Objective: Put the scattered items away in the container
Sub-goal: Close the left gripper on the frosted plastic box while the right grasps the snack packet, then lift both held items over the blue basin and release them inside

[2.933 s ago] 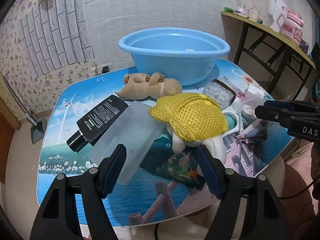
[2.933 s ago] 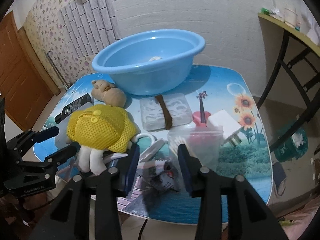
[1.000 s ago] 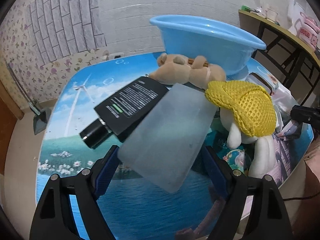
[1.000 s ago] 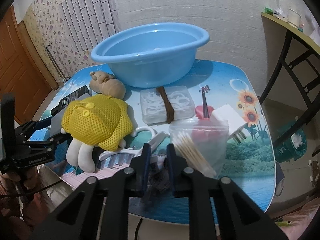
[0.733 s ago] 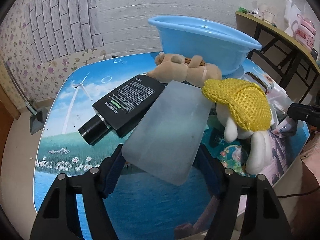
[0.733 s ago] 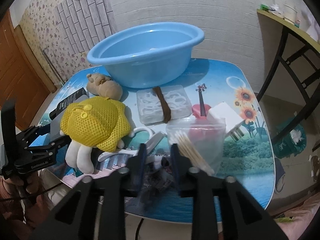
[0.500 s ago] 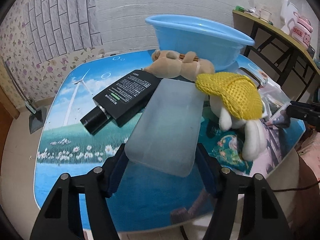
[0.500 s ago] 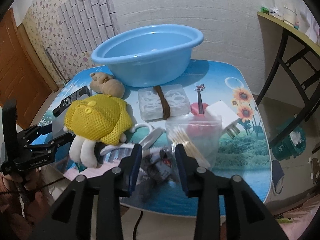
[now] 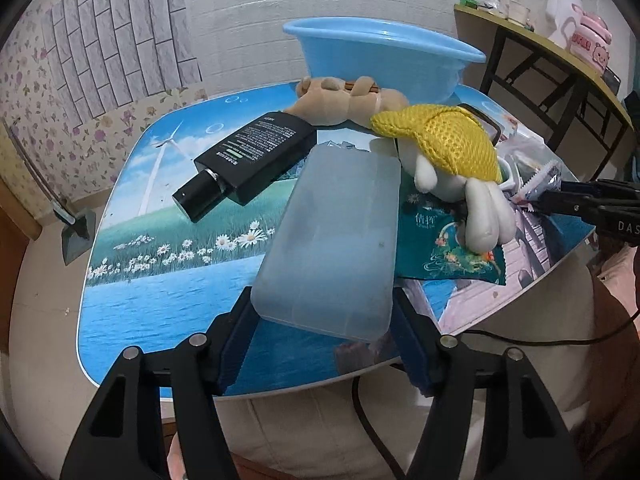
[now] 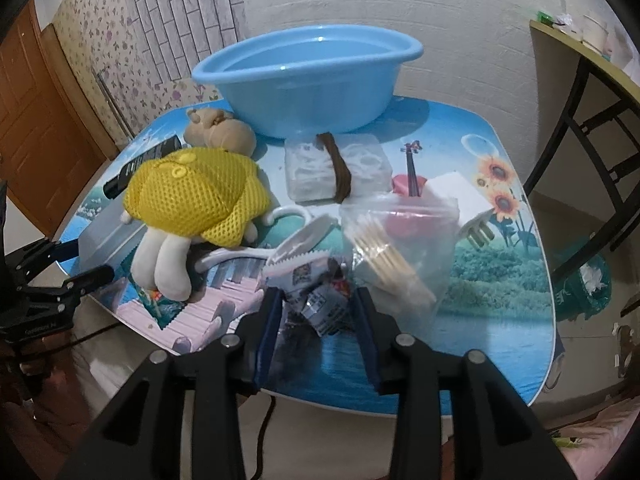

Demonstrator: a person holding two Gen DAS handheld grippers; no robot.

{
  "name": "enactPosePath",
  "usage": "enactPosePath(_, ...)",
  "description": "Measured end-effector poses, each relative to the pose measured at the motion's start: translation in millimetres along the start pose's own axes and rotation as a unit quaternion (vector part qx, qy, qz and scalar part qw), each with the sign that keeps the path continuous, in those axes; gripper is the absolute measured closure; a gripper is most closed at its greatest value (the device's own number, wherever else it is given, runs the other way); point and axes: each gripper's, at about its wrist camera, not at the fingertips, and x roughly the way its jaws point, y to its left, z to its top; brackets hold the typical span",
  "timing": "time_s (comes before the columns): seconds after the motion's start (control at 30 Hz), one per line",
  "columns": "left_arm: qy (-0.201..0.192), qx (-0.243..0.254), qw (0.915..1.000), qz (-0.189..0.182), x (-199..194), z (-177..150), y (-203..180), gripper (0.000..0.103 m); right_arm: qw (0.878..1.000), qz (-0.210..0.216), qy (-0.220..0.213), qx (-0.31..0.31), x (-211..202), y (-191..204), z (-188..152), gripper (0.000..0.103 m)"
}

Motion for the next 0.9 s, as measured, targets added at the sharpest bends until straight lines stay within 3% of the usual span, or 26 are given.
enactPosePath(0.13,-0.002,-0.001,1.0000,0.000,2.1,3.1,-0.1,0.039,1.000,-0.004,-0.002,-0.011,2.0,1.8,-2.9,0.067)
enactPosePath(0.4,-0.009,-0.012,0.9999,-0.006,14.0,18.1,0.9,0.038,1.000,0.013,-0.002,0.009,-1.5,-5.1,-4.3,0.080)
enactPosePath(0.7,-0.018,-0.007,0.9998,-0.004,21.8,28.5,-3.6,0.042,0.999,0.033,-0.020,0.008,-10.1,-0.6,-1.5,0.081)
enactPosePath(0.9,-0.044,-0.014,0.9989,-0.007,0.7,31.0,1.2,0.042,0.998,0.031,-0.041,0.025,-23.4,-6.4,6.8,0.081)
